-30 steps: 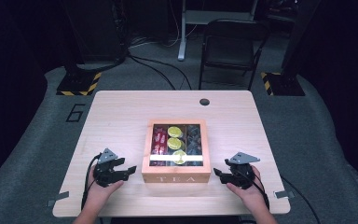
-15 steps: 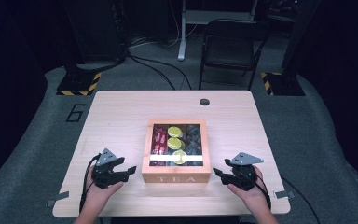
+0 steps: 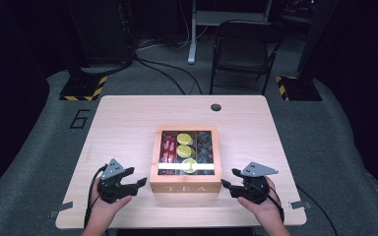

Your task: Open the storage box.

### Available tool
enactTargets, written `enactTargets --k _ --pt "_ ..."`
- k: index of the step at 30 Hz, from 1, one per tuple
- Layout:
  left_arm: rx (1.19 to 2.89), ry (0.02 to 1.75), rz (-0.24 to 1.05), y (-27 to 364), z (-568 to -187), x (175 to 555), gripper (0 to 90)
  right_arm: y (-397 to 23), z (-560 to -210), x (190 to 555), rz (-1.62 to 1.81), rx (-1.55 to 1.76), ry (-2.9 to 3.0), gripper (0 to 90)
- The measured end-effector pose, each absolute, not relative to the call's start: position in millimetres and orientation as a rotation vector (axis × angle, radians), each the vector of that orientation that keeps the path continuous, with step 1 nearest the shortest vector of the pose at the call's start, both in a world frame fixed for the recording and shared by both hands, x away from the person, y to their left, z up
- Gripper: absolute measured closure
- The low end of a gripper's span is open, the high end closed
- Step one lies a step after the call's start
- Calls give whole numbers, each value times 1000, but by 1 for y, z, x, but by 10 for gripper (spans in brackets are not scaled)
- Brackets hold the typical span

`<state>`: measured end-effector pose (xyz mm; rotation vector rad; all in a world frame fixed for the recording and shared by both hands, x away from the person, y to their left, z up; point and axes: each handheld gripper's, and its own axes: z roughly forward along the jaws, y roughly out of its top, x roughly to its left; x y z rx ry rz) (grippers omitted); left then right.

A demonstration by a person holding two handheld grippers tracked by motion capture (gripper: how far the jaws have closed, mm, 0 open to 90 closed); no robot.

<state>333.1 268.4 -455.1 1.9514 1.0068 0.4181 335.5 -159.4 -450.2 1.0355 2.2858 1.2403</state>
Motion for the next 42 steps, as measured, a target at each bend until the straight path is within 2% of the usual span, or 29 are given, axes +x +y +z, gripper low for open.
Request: enactTargets --k 8,21,42 --pt "1920 990 400 264 -454 325 343 -148 -447 325 1272 983 2312 400" --pt "1986 938 352 247 -465 324 345 -140 -461 329 1203 973 2351 418" --pt "2059 905 334 235 -478 329 414 -134 -478 337 1135 974 2409 469"
